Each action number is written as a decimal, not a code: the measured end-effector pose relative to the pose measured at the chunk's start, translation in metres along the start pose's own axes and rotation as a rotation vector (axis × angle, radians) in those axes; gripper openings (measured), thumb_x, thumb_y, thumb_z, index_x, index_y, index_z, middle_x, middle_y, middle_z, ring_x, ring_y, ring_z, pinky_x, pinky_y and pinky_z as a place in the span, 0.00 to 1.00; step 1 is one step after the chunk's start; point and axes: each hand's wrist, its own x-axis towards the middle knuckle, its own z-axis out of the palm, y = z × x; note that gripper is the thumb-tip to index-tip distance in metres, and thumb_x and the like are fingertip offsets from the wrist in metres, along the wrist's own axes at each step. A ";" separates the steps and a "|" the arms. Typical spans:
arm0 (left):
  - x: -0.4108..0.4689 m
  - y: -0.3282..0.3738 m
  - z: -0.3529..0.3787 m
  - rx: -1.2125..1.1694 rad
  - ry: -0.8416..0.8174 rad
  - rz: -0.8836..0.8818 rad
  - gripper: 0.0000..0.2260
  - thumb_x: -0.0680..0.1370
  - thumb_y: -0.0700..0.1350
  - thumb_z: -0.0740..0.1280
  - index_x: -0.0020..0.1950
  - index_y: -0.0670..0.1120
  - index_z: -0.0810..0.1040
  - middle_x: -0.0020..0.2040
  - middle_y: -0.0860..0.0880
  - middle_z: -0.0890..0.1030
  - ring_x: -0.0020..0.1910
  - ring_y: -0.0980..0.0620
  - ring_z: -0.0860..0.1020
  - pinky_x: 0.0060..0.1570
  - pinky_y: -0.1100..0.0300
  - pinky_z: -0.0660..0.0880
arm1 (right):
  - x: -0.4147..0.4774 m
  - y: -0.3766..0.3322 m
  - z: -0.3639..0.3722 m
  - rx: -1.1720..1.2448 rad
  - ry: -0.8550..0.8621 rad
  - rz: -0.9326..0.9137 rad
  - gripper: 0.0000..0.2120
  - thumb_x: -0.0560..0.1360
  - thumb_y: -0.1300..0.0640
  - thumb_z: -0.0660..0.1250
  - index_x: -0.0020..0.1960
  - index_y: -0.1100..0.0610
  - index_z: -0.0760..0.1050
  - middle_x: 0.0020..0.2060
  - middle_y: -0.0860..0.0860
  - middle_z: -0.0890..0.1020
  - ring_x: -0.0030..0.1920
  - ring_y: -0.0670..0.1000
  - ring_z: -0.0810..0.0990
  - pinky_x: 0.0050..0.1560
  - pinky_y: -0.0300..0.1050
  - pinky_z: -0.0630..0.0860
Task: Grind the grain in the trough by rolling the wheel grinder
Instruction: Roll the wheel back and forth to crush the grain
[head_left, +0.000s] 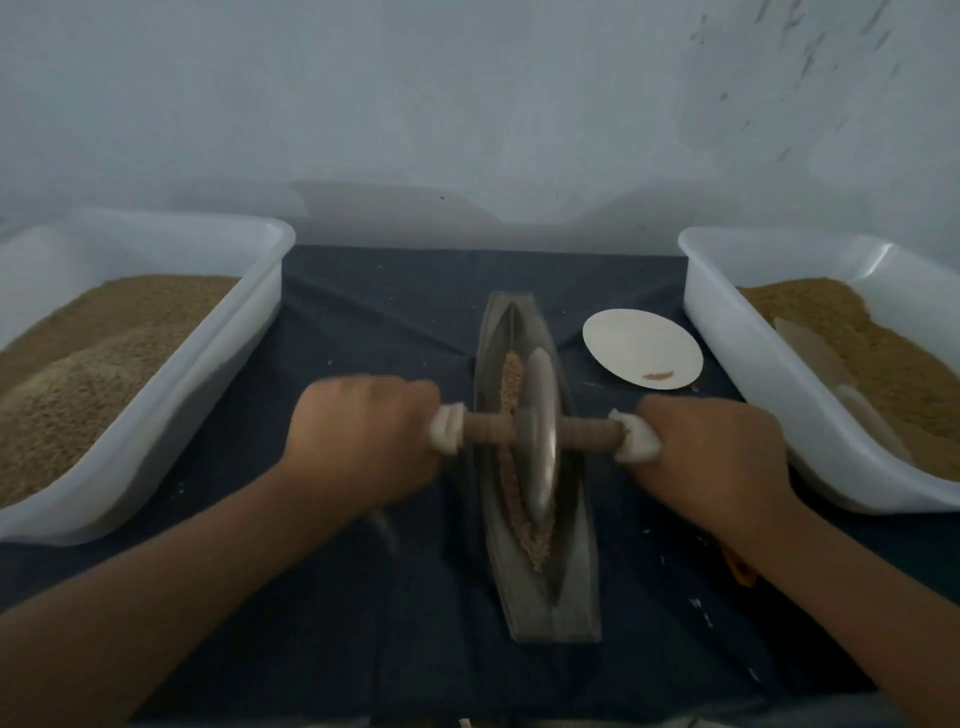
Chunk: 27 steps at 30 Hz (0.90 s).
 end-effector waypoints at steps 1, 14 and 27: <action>0.015 -0.003 0.007 0.030 -0.034 -0.030 0.17 0.73 0.55 0.71 0.32 0.52 0.65 0.27 0.53 0.71 0.22 0.47 0.69 0.30 0.63 0.55 | 0.015 -0.002 0.005 -0.035 0.011 0.003 0.17 0.73 0.37 0.66 0.34 0.44 0.65 0.24 0.40 0.62 0.23 0.41 0.62 0.27 0.34 0.52; -0.009 0.007 -0.008 -0.020 0.066 -0.013 0.18 0.77 0.54 0.70 0.32 0.51 0.67 0.26 0.52 0.70 0.21 0.46 0.68 0.28 0.61 0.59 | -0.003 0.004 0.001 -0.002 0.060 -0.037 0.19 0.77 0.36 0.58 0.34 0.46 0.66 0.24 0.43 0.69 0.23 0.47 0.68 0.24 0.45 0.70; 0.062 -0.004 0.018 0.069 -0.152 -0.225 0.18 0.82 0.58 0.63 0.35 0.52 0.67 0.31 0.54 0.70 0.28 0.50 0.70 0.30 0.59 0.64 | 0.080 0.003 0.031 -0.083 0.037 0.041 0.21 0.79 0.37 0.52 0.36 0.48 0.71 0.27 0.45 0.72 0.27 0.49 0.72 0.28 0.43 0.70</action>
